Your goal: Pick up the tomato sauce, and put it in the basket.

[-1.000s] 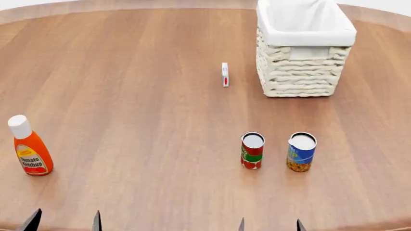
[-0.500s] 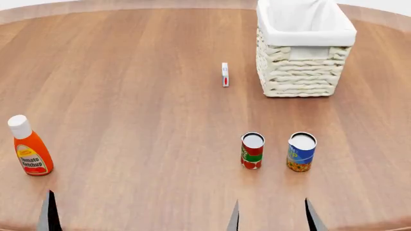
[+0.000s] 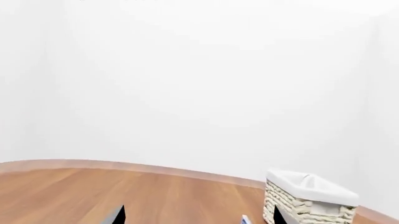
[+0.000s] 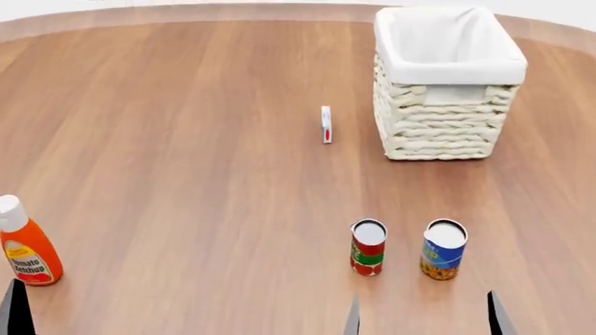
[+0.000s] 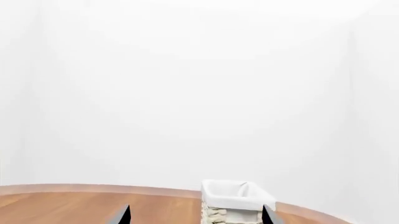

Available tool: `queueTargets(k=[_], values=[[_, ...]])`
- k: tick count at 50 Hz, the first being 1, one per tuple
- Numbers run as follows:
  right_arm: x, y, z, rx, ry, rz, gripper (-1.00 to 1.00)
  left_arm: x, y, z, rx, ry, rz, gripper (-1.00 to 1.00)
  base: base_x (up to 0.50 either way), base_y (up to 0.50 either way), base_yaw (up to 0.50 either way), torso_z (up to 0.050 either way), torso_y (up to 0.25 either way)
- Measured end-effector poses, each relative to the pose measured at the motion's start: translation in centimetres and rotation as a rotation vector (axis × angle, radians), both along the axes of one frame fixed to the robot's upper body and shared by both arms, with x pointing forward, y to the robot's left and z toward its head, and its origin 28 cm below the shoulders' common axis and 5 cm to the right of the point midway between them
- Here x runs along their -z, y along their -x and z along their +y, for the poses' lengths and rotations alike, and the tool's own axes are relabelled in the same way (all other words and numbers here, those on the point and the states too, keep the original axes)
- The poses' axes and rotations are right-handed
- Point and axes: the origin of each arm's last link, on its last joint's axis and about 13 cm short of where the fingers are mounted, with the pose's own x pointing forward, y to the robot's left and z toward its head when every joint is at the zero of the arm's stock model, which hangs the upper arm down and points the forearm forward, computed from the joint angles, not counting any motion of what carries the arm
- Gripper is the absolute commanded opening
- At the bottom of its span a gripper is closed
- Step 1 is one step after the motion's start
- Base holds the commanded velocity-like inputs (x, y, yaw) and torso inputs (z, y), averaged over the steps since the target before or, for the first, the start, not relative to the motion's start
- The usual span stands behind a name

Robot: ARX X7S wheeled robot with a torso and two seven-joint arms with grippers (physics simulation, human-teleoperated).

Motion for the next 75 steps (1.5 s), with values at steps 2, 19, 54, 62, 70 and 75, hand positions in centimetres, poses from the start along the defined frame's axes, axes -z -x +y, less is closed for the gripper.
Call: queueTargets(k=[2, 19, 54, 62, 70, 75], values=[[-0.07, 0.09, -0.02, 0.001, 0.0, -0.005, 1.0, -0.08, 0.06, 0.04, -0.001, 0.0, -0.002, 1.0, 0.5, 0.0, 0.0, 0.0, 0.0], [0.03, 0.14, -0.04, -0.005, 0.002, -0.008, 1.0, -0.16, 0.04, 0.2, -0.005, -0.006, -0.01, 1.0, 0.5, 0.0, 0.0, 0.0, 0.0], [0.33, 0.1, -0.04, -0.022, 0.002, 0.004, 1.0, -0.09, -0.06, 0.17, 0.0, -0.006, -0.009, 1.0, 0.5, 0.0, 0.0, 0.0, 0.0], [0.42, 0.09, -0.03, -0.02, 0.001, 0.009, 1.0, -0.24, -0.02, 0.15, 0.001, -0.005, -0.013, 1.0, 0.43, 0.0, 0.0, 0.0, 0.001], [0.63, 0.18, 0.01, -0.018, 0.003, 0.021, 1.0, -0.2, -0.04, 0.2, 0.002, -0.005, -0.013, 1.0, 0.0, 0.0, 0.0, 0.0, 0.0], [0.73, 0.49, 0.01, -0.017, 0.005, 0.028, 1.0, -0.16, -0.04, 0.22, 0.002, -0.004, -0.012, 1.0, 0.0, 0.0, 0.0, 0.0, 0.0]])
